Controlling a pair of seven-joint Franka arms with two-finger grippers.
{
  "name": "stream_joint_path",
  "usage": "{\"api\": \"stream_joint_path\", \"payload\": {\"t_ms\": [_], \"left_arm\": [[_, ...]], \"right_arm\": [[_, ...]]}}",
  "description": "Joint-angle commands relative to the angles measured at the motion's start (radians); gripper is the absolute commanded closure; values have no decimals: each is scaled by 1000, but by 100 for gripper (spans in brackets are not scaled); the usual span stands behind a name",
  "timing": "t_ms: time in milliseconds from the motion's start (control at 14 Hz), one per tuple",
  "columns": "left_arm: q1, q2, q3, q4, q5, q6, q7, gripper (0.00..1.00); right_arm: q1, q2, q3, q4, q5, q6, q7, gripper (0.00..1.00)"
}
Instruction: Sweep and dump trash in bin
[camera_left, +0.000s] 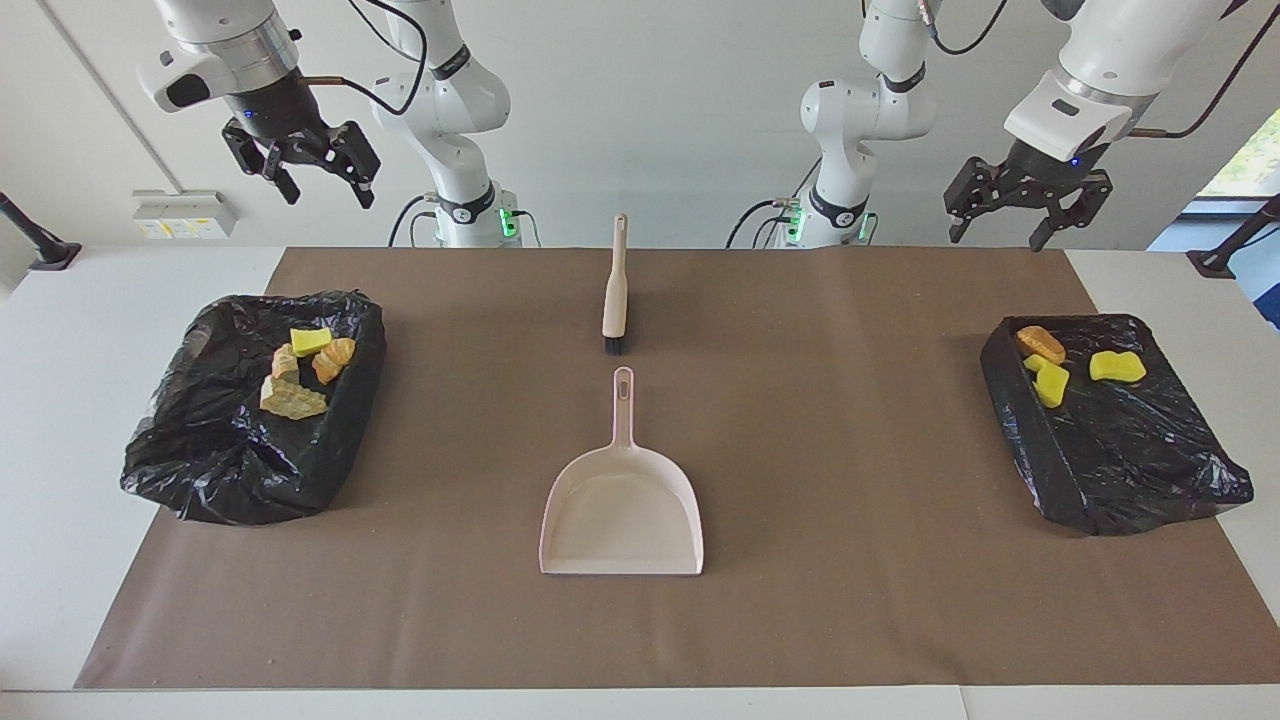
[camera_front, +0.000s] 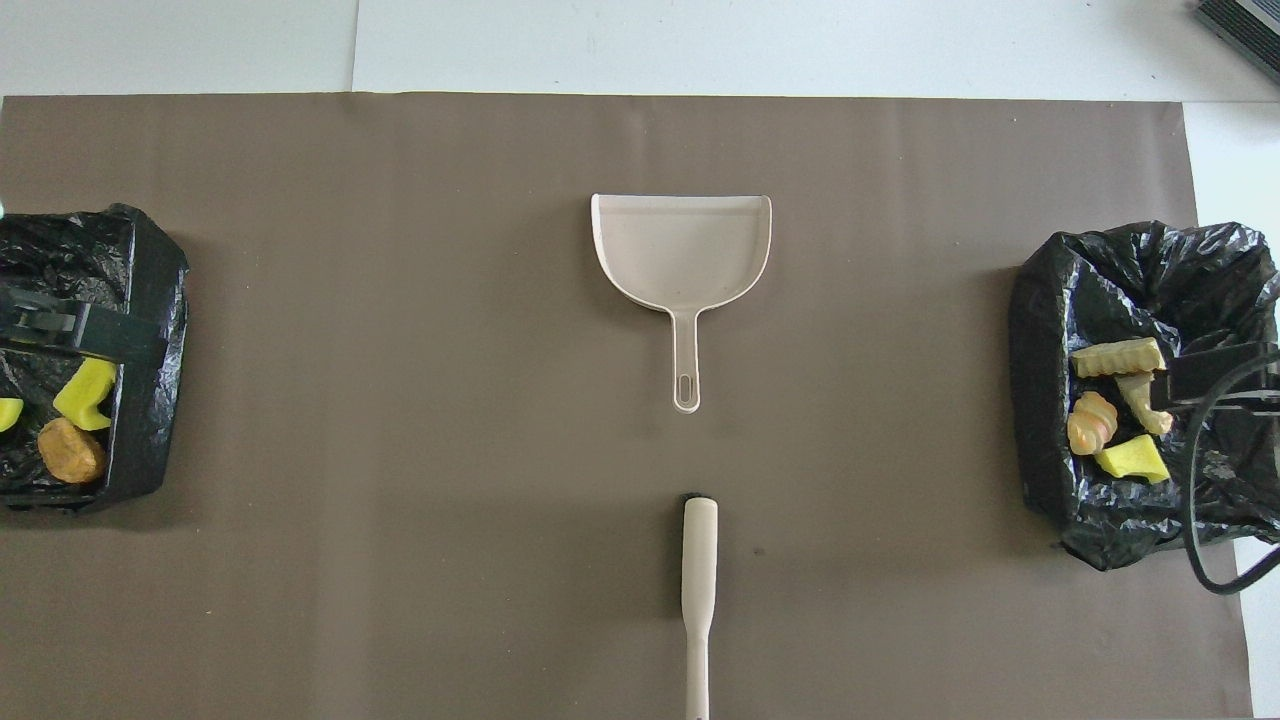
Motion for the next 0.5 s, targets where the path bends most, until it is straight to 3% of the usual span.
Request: {"api": "stream_joint_path", "payload": {"t_ms": [0,430], "left_arm": [[9,17,-4,41,-13,-56,-22,0],[11,11,-14,48,-2,-53,-22,0]], "right_arm": [[-16,-16,10,-13,-1,-9,-18,0],[-16,-16,10,-13,-1,-9,-18,0]]}}
